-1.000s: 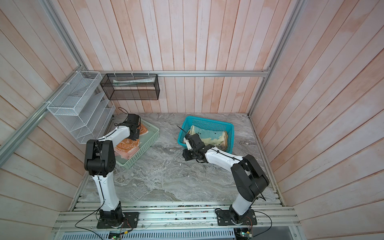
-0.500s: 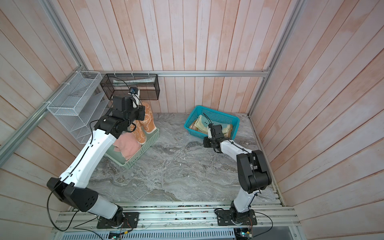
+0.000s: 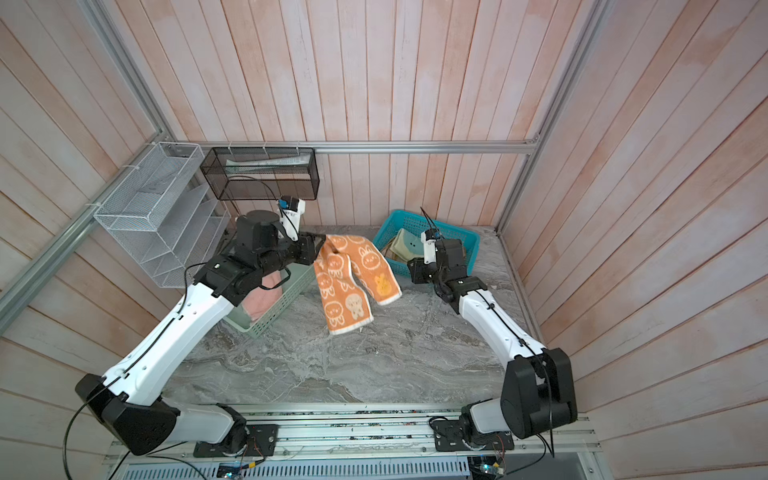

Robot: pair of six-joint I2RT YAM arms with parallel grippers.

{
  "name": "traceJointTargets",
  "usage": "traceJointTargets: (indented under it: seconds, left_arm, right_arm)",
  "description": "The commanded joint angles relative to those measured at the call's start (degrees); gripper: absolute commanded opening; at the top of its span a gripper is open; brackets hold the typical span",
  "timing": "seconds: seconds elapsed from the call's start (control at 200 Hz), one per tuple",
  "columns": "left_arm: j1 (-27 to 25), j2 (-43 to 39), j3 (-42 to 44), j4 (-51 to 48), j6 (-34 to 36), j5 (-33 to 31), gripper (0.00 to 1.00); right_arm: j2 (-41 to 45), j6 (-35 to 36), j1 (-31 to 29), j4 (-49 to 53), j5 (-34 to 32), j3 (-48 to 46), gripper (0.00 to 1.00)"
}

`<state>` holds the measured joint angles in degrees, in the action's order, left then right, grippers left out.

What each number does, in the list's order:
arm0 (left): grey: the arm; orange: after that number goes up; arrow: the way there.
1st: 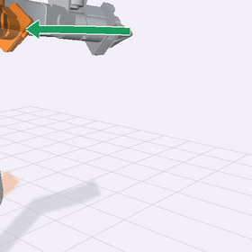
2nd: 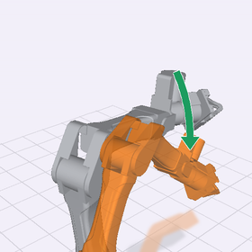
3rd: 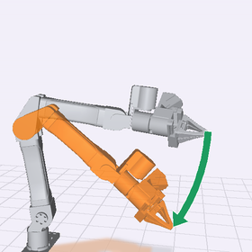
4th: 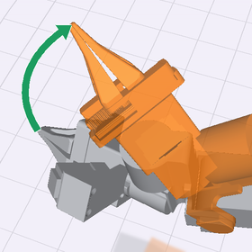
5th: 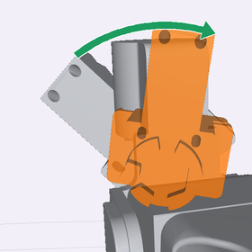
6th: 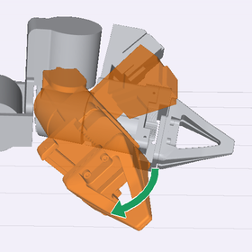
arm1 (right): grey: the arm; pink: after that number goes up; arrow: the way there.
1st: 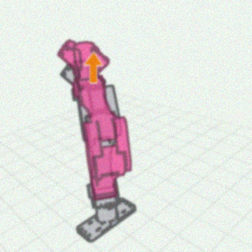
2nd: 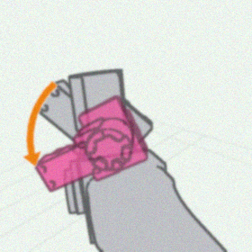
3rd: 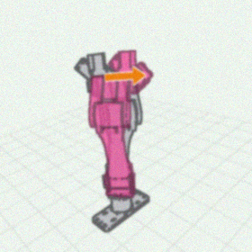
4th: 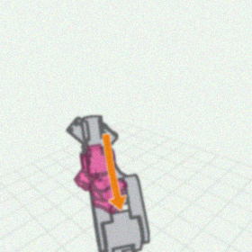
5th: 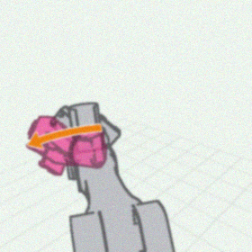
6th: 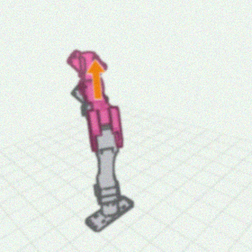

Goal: Fold and stack the towels

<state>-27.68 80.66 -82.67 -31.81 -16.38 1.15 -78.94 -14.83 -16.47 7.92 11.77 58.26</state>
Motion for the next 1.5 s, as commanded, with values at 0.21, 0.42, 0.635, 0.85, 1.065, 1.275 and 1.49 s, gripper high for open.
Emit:
traceJointTargets:
  seconds: [0.21,0.42,0.635,0.85,1.065,1.275,1.49]
  left_arm:
    - [-0.03,3.92,14.7,7.25,-4.41,2.15,0.52]
    - [-7.47,19.73,6.12,9.92,5.57,7.99,0.53]
    - [-9.28,29.28,1.82,14.37,6.41,13.31,0.53]
    - [-9.32,28.03,5.23,15.08,2.25,12.29,0.53]
    - [-8.04,17.32,15.77,17.42,-0.43,9.16,0.53]
    - [-1.39,-0.51,34.37,26.07,-9.93,7.9,0.53]
    - [0.06,-10.4,43.79,25.91,-10.54,7.53,0.51]
  right_arm:
    - [5.72,-10.45,-4.84,2.17,4.33,-15.76,0.39]
    - [3.11,-17.08,-13.23,1.76,0.66,-19.65,0.45]
    - [8.35,-25.9,-18.68,0.52,-1.79,-26.75,0.51]
    - [5.7,-27.92,-20.18,-3.27,0.75,-31.0,0.48]
    - [4.98,-18.4,-20.98,3.75,-3.99,-19.55,0.0]
    - [-4.71,-11.04,-24.04,7.41,0.14,-1.31,0.0]
    - [-18.0,-10.37,-30.95,7.12,5.05,12.22,0.24]
